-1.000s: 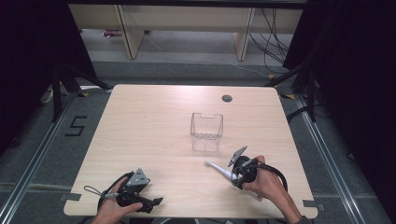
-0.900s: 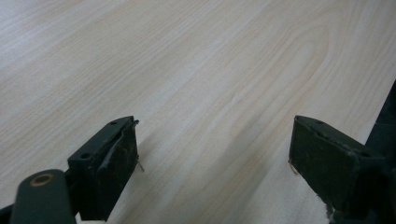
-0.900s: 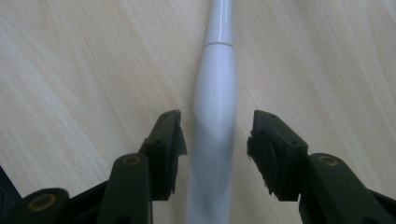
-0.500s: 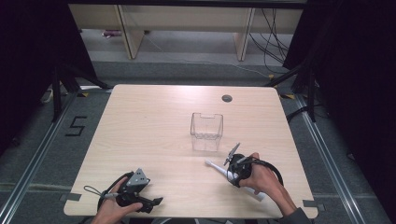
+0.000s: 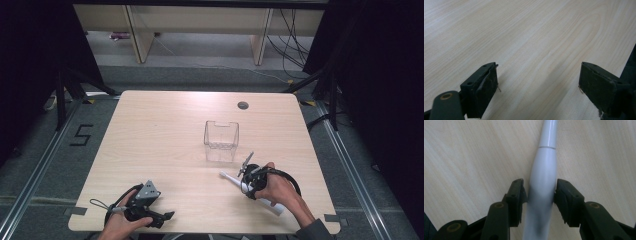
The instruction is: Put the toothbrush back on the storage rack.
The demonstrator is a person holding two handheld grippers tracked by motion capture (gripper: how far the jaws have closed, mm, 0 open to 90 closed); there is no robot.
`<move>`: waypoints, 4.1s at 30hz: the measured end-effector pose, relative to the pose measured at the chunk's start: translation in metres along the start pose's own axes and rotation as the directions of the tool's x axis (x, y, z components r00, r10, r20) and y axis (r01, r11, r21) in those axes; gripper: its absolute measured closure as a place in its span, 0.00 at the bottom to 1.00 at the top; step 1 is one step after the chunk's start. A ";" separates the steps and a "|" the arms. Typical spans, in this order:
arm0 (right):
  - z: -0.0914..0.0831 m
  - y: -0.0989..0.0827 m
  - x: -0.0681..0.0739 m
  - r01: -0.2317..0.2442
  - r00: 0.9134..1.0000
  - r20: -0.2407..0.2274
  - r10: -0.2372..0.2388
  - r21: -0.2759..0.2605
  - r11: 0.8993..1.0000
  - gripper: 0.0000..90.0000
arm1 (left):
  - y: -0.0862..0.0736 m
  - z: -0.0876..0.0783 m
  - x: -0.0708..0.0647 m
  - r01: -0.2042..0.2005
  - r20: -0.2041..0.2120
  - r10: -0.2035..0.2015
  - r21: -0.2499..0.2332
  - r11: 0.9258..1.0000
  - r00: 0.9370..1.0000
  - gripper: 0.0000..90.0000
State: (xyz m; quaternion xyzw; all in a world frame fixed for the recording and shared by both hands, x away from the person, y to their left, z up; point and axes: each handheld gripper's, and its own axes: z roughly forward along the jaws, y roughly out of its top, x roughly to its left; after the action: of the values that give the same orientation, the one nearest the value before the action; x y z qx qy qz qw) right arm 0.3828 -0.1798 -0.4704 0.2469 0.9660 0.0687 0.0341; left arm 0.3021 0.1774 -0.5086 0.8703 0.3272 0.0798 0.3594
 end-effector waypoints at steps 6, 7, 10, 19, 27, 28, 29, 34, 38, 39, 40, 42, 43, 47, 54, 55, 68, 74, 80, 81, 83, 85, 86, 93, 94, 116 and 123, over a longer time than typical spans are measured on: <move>0.000 0.003 -0.001 0.010 1.000 -0.002 -0.009 0.017 1.000 0.66 | 0.000 0.000 0.000 0.003 0.000 -0.003 -0.001 1.000 1.000 0.16; 0.000 0.003 -0.001 0.010 1.000 -0.002 -0.009 0.017 1.000 0.66 | 0.000 0.001 -0.001 0.012 0.008 -0.012 -0.010 1.000 1.000 0.16; -0.001 0.005 0.001 0.004 1.000 -0.005 -0.004 0.028 1.000 0.66 | 0.000 0.000 0.000 0.002 0.000 -0.002 -0.001 1.000 1.000 0.16; 0.003 0.007 -0.001 0.015 1.000 -0.014 -0.014 0.054 0.998 0.67 | 0.000 0.000 0.000 0.004 0.002 -0.004 -0.002 1.000 1.000 0.17; 0.005 0.008 -0.003 0.001 0.999 -0.036 0.002 0.081 0.997 0.72 | 0.000 -0.001 0.000 -0.004 0.011 0.004 -0.002 1.000 1.000 0.16; 0.005 0.009 -0.003 0.003 0.999 -0.035 0.000 0.087 0.996 0.73 | 0.000 0.000 0.000 0.001 0.008 -0.001 -0.002 1.000 1.000 0.16; 0.005 0.009 -0.003 0.003 0.999 -0.035 0.000 0.087 0.996 0.73 | 0.000 0.000 0.000 0.001 0.008 -0.001 -0.002 1.000 1.000 0.16; 0.005 0.010 -0.002 -0.016 0.999 -0.031 0.020 0.099 0.995 0.74 | 0.000 0.000 0.000 -0.002 0.001 0.002 -0.002 1.000 1.000 0.17; 0.005 0.010 -0.004 -0.007 0.999 -0.043 0.011 0.098 0.995 0.74 | 0.000 0.000 -0.001 0.014 0.009 -0.014 -0.005 1.000 1.000 0.16; 0.005 0.010 -0.004 -0.005 0.999 -0.046 0.009 0.098 0.995 0.74 | 0.000 -0.001 -0.001 0.012 0.007 -0.012 -0.005 1.000 1.000 0.16; 0.005 0.009 -0.004 -0.002 0.999 -0.049 0.006 0.096 0.995 0.74 | 0.000 -0.001 0.000 0.003 0.007 -0.003 -0.005 1.000 1.000 0.16; 0.004 0.009 -0.003 -0.011 0.999 -0.045 0.015 0.100 0.995 0.74 | 0.000 -0.001 -0.001 0.010 0.007 -0.010 -0.005 1.000 1.000 0.16; 0.004 0.009 -0.003 -0.014 0.999 -0.048 0.019 0.102 0.995 0.74 | 0.000 -0.001 0.000 -0.002 -0.001 0.002 -0.004 1.000 1.000 0.16; 0.004 0.009 -0.003 -0.012 0.999 -0.050 0.017 0.102 0.995 0.74 | 0.000 -0.001 0.000 -0.001 0.008 0.001 -0.004 1.000 1.000 0.16; 0.003 0.009 -0.002 0.007 0.999 -0.048 -0.002 0.101 0.995 0.74 | 0.000 0.000 -0.001 0.013 0.008 -0.013 -0.005 1.000 1.000 0.16; 0.002 0.008 -0.002 -0.007 0.999 -0.043 0.011 0.099 0.995 0.74 | 0.000 -0.001 -0.001 0.012 0.007 -0.012 -0.005 1.000 1.000 0.16; -0.014 0.006 -0.004 0.025 1.000 0.010 -0.025 0.052 0.998 0.74 | 0.000 -0.001 0.000 -0.001 0.008 0.001 -0.005 1.000 1.000 0.16; -0.030 0.000 -0.006 0.008 1.000 -0.005 -0.008 -0.017 1.000 0.74 | 0.000 -0.001 0.000 -0.001 0.008 0.001 -0.004 1.000 1.000 0.16; -0.051 -0.010 -0.013 -0.028 0.999 0.021 0.031 -0.146 0.989 0.74 | 0.000 -0.001 0.000 0.000 0.007 0.000 -0.002 1.000 1.000 0.16; -0.055 -0.012 -0.014 -0.039 0.999 0.024 0.043 -0.172 0.984 0.74 | 0.000 -0.001 0.000 0.000 0.007 0.000 -0.003 1.000 1.000 0.16; -0.061 -0.016 -0.019 -0.050 0.998 0.029 0.058 -0.232 0.971 0.74 | 0.000 -0.001 -0.001 0.013 0.008 -0.013 -0.004 1.000 1.000 0.16; -0.066 -0.020 -0.023 -0.069 0.996 0.029 0.081 -0.288 0.955 0.74 | 0.000 -0.001 0.000 0.002 0.000 -0.002 -0.004 1.000 1.000 0.17; -0.069 -0.023 -0.027 -0.106 0.992 0.022 0.120 -0.343 0.933 0.74 | 0.000 -0.001 0.000 0.001 0.001 -0.001 -0.004 1.000 1.000 0.16; -0.074 -0.030 -0.035 -0.169 0.981 0.010 0.192 -0.436 0.884 0.74 | 0.000 -0.001 0.000 0.001 -0.001 -0.001 -0.004 1.000 1.000 0.17; -0.074 -0.030 -0.036 -0.159 0.982 0.016 0.186 -0.450 0.879 0.74 | 0.000 -0.001 0.000 0.003 0.000 -0.003 -0.005 1.000 1.000 0.17; -0.091 -0.023 -0.060 -0.175 0.973 0.022 0.231 -0.585 0.792 0.74 | 0.000 -0.001 0.000 0.002 0.005 -0.001 -0.002 1.000 1.000 0.16; -0.096 -0.016 -0.063 -0.229 0.960 -0.018 0.281 -0.629 0.743 0.74 | 0.000 -0.001 0.000 0.002 0.000 -0.002 -0.003 1.000 1.000 0.16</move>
State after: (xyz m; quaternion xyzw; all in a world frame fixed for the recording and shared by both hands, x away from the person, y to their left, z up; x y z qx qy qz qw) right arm 0.4208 -0.2347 -0.3756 0.3536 0.8432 0.3792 0.1419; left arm 0.3021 0.1780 -0.5081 0.8694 0.3280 0.0801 0.3608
